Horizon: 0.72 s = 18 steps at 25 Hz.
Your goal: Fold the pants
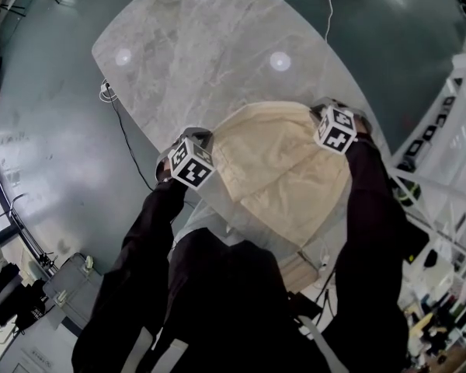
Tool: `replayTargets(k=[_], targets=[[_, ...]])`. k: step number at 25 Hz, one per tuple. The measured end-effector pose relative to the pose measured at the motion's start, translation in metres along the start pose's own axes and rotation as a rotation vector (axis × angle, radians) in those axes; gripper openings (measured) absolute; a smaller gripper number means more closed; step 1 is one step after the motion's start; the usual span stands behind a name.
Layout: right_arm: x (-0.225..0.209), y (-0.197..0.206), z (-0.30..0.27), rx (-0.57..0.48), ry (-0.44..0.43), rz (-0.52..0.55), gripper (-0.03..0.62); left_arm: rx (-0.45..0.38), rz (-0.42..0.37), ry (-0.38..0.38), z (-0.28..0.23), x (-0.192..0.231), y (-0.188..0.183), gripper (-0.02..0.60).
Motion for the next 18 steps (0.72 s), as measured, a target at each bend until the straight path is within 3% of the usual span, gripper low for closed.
replayTargets(k=[6,18], targets=[[0.005,0.003,0.020,-0.020,0.087,0.061,0.008,-0.030,-0.039,0.011,0.027,-0.023,-0.001,0.011],[0.039,0.019,0.055,-0.099,0.079,0.001,0.009,-0.069,-0.023,0.072,0.059,-0.086,-0.002,0.011]])
Point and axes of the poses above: the fingertips, and each gripper's own axes: z backward along the fingers, x to its left, y out of its underside, the point moved 6 cm from there along z, backward along the fingers
